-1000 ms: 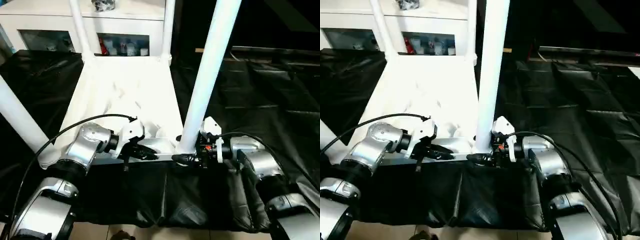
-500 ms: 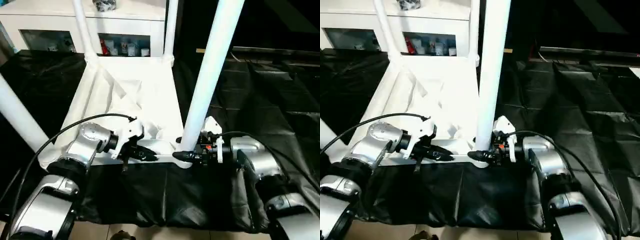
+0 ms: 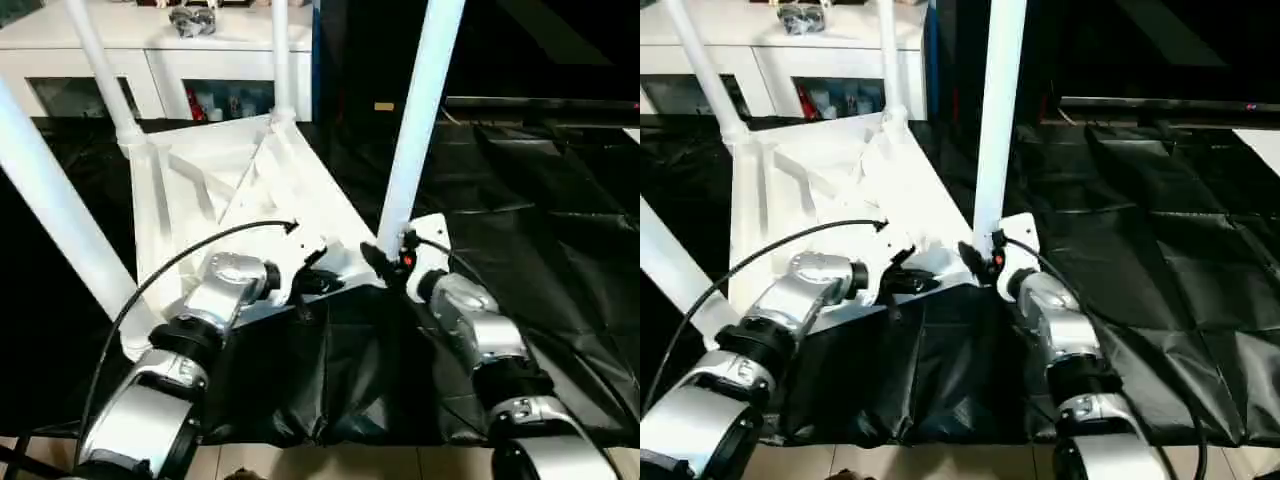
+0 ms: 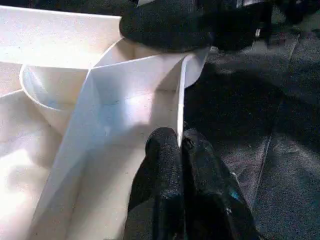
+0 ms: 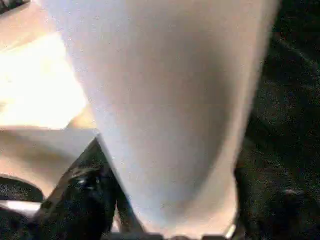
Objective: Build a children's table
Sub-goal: Rotate leg to tighten
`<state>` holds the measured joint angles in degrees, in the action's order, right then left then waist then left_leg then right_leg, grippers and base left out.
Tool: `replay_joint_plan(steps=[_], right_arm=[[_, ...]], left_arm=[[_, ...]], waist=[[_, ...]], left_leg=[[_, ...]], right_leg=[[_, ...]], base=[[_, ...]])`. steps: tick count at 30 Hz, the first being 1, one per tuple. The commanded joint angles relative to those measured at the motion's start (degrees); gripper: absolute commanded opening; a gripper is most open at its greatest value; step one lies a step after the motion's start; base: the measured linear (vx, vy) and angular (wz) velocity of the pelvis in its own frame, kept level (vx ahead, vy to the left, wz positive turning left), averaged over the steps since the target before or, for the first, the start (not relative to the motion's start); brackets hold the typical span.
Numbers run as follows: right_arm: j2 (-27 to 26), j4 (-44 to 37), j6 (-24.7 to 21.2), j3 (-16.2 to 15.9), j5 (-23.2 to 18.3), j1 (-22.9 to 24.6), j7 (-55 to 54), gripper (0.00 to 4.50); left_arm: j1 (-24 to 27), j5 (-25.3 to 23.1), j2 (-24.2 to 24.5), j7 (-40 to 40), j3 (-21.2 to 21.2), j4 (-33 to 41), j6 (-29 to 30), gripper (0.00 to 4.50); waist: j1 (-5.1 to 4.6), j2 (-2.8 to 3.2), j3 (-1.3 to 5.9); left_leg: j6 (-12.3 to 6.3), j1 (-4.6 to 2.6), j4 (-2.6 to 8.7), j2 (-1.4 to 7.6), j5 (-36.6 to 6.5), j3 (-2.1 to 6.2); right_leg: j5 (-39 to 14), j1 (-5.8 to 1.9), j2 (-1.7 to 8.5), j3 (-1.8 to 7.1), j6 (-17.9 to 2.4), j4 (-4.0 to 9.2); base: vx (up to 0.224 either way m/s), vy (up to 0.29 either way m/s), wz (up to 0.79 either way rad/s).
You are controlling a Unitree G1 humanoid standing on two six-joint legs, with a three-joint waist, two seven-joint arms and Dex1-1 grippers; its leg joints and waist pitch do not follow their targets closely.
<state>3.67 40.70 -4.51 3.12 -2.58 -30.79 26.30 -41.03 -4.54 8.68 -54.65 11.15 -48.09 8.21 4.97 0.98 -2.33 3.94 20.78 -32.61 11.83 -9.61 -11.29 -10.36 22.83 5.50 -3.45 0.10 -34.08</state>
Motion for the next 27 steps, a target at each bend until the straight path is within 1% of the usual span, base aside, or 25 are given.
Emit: replay_joint_plan(steps=[1,3,4,5,6,7,8,10,11,12,13,14,15,16,17,18,19,20,21,22,25,26,27], right_arm=[[-3.05,-1.59,-0.22,-5.24,-1.15,0.26,5.15,3.59],[-0.72,-2.43,-0.44,-4.64,-2.58,0.54,8.63,3.64],[1.66,-3.00,-0.41,-4.95,-2.88,0.76,12.13,3.82],[2.64,-3.30,-0.09,-5.37,-2.77,0.88,13.80,3.82],[3.23,-3.48,0.13,-5.64,-2.70,0.95,14.84,4.03],[4.40,-3.82,0.37,-6.21,-2.39,1.08,16.69,4.10],[5.44,-4.02,0.46,-6.67,-2.08,1.17,19.10,4.10],[7.03,-4.24,0.82,-7.39,-2.08,1.28,23.61,4.17],[7.03,-4.24,0.82,-7.39,-2.08,1.28,23.61,4.17],[8.88,-3.93,1.21,-8.18,-2.31,1.02,28.44,4.17],[10.31,-3.71,1.22,-8.75,-2.80,0.73,32.57,4.17],[10.94,-3.62,0.92,-9.06,-3.22,0.56,34.42,4.17],[11.81,-3.51,0.39,-9.52,-3.93,0.30,37.05,4.17],[12.58,-2.95,0.25,-10.07,-4.21,-0.14,39.64,4.00],[12.83,-2.75,0.23,-10.26,-4.29,-0.29,40.45,3.89],[13.31,-2.26,-0.15,-10.87,-4.33,-0.68,42.56,3.89],[13.66,-1.86,-0.32,-11.45,-4.22,-1.02,44.13,3.80],[13.87,-1.12,-1.22,-12.21,-4.18,-1.58,46.34,3.64],[13.89,-0.87,-1.48,-12.39,-4.18,-1.75,47.03,3.64],[13.62,-0.28,-1.03,-12.46,-4.04,-2.15,47.37,3.51],[13.22,0.41,-0.97,-12.54,-4.41,-2.62,48.48,3.28],[13.12,0.52,-0.86,-12.68,-4.47,-2.69,48.64,3.28],[12.98,0.52,-1.03,-12.80,-4.64,-2.70,48.91,3.19]], left_arm=[[0.33,0.66,-3.16,-1.04,2.23,0.22,-1.37,0.00],[0.50,0.61,-1.25,-3.12,2.24,0.39,-2.63,0.00],[0.57,0.89,0.28,-4.62,1.99,0.34,-2.98,0.00],[0.71,1.17,0.86,-5.75,1.94,0.56,-3.21,0.00],[0.79,1.35,1.21,-6.50,1.92,0.70,-3.39,0.00],[1.03,1.81,1.89,-8.22,1.85,1.15,-3.37,0.00],[1.33,2.26,2.61,-10.25,1.90,1.64,-3.79,0.00],[1.93,3.17,3.68,-14.04,2.06,2.55,-4.75,0.00],[1.93,3.17,3.68,-14.04,2.06,2.55,-4.75,0.00],[2.36,3.90,4.77,-17.41,2.16,3.36,-4.74,0.00],[2.49,4.28,5.59,-19.57,2.23,3.62,-4.56,0.00],[2.45,4.34,5.95,-20.31,2.33,3.56,-4.57,0.00],[2.33,4.38,6.43,-21.25,2.50,3.38,-4.65,0.00],[2.15,4.36,6.91,-22.26,2.63,2.96,-4.88,0.00],[2.09,4.35,7.06,-22.60,2.66,2.80,-4.98,0.00],[1.87,4.08,7.44,-23.27,2.86,2.31,-5.41,0.00],[1.66,3.85,7.71,-23.71,3.00,1.89,-5.70,0.00],[1.28,3.53,8.10,-24.27,3.18,1.23,-6.03,0.00],[1.20,3.54,8.25,-24.48,3.23,1.13,-6.13,0.00],[0.95,3.62,8.46,-24.74,3.21,0.89,-6.23,0.00],[0.65,3.76,8.69,-25.31,3.18,0.77,-6.12,0.00],[0.59,3.78,8.72,-25.48,3.16,0.70,-6.11,0.00],[0.56,3.73,8.76,-25.58,3.18,0.63,-6.16,0.00]], waist=[[-0.23,-0.53,2.93],[-0.16,-0.62,3.05],[0.01,-0.65,3.15],[0.01,-0.69,3.15],[0.07,-0.63,3.21],[0.11,-0.69,3.31],[0.21,-0.73,3.32],[0.34,-0.63,3.44],[0.41,-0.55,3.59],[0.42,-0.56,3.63],[0.60,-0.54,3.76],[0.62,-0.54,3.76],[0.74,-0.59,3.79],[0.80,-0.56,3.80],[0.94,-0.65,3.76],[0.96,-0.79,3.78],[1.19,-0.67,3.61],[1.26,-0.86,3.59],[1.46,-0.80,3.48],[1.55,-0.81,3.49],[1.51,-0.80,3.47],[1.57,-0.73,3.47],[1.59,-0.75,3.43]], left_leg=[[-0.65,-0.73,4.15,1.05,-18.05,0.90],[-1.05,-0.69,4.07,1.09,-17.96,0.86],[-1.55,-0.58,3.98,1.15,-17.17,0.83],[-1.74,-0.50,3.95,1.18,-16.72,0.78],[-2.04,-0.37,3.83,1.17,-15.66,0.69],[-2.22,-0.15,3.71,1.17,-14.31,0.64],[-2.62,-0.09,3.58,1.18,-13.14,0.57],[-3.05,-0.10,3.41,1.24,-12.40,0.50],[-3.55,-0.02,3.27,1.35,-11.12,0.46],[-3.73,-0.04,3.21,1.40,-10.49,0.40],[-4.77,-0.14,2.90,1.41,-9.22,0.29],[-5.12,-0.13,2.90,1.41,-9.12,0.28],[-5.65,-0.19,2.82,1.39,-9.14,0.25],[-5.79,-0.20,2.80,1.46,-8.87,0.25],[-6.03,-0.26,2.78,1.51,-8.89,0.23],[-6.12,-0.24,2.78,1.52,-8.73,0.22],[-5.72,-0.32,2.88,1.54,-9.56,0.22],[-5.58,-0.39,2.89,1.55,-10.09,0.17],[-5.02,-0.46,3.01,1.64,-10.96,0.19],[-4.46,-0.55,3.06,1.71,-11.44,0.22],[-3.71,-0.44,3.17,1.66,-11.52,0.31],[-3.58,-0.52,3.18,1.68,-11.57,0.30],[-3.46,-0.66,3.16,1.70,-11.94,0.23]], right_leg=[[-21.95,-1.77,2.66,1.90,-8.53,5.27],[-20.77,-1.92,2.66,1.91,-8.90,5.15],[-18.89,-2.09,2.67,1.94,-9.33,4.96],[-17.97,-2.08,2.65,1.95,-9.65,4.81],[-16.36,-2.19,2.65,1.94,-10.27,4.60],[-14.57,-2.43,2.68,1.87,-10.89,4.31],[-13.20,-2.47,2.63,1.82,-11.35,4.14],[-11.69,-2.50,2.60,1.77,-12.07,3.89],[-9.02,-2.58,2.53,1.74,-12.98,3.50],[-7.43,-2.54,2.47,1.77,-13.47,3.32],[-3.53,-2.56,2.38,1.72,-15.06,2.81],[-2.86,-2.63,2.34,1.68,-15.42,2.76],[-2.39,-2.73,2.33,1.63,-15.89,2.64],[-2.06,-2.71,2.37,1.66,-16.04,2.60],[-2.18,-2.63,2.44,1.67,-16.29,2.62],[-2.22,-2.67,2.44,1.66,-16.34,2.58],[-4.36,-2.55,2.53,1.65,-16.21,2.80],[-5.28,-2.53,2.55,1.67,-16.07,2.94],[-7.00,-2.48,2.70,1.75,-15.72,3.09],[-8.03,-2.42,2.79,1.80,-15.52,3.11],[-8.89,-2.48,2.81,1.76,-15.20,3.09],[-9.05,-2.42,2.80,1.77,-15.11,3.14],[-9.19,-2.29,2.78,1.84,-15.16,3.20]], base=[[0.000,0.000,0.00],[0.000,0.000,0.00],[0.000,0.000,0.00],[0.000,0.000,0.00],[0.000,0.000,0.00],[0.000,0.000,0.00],[0.000,0.000,0.00],[0.000,0.000,0.00],[0.000,0.000,0.00],[0.000,0.000,0.00],[0.000,0.000,0.00],[0.000,0.000,0.00],[0.000,0.000,0.00],[0.000,0.000,0.00],[0.000,0.000,0.00],[0.000,0.000,0.00],[0.000,0.000,0.00],[0.000,0.000,0.00],[0.000,0.000,0.00],[0.000,0.000,0.00],[0.000,0.000,0.00],[0.000,0.000,0.00],[0.000,0.000,0.00]])
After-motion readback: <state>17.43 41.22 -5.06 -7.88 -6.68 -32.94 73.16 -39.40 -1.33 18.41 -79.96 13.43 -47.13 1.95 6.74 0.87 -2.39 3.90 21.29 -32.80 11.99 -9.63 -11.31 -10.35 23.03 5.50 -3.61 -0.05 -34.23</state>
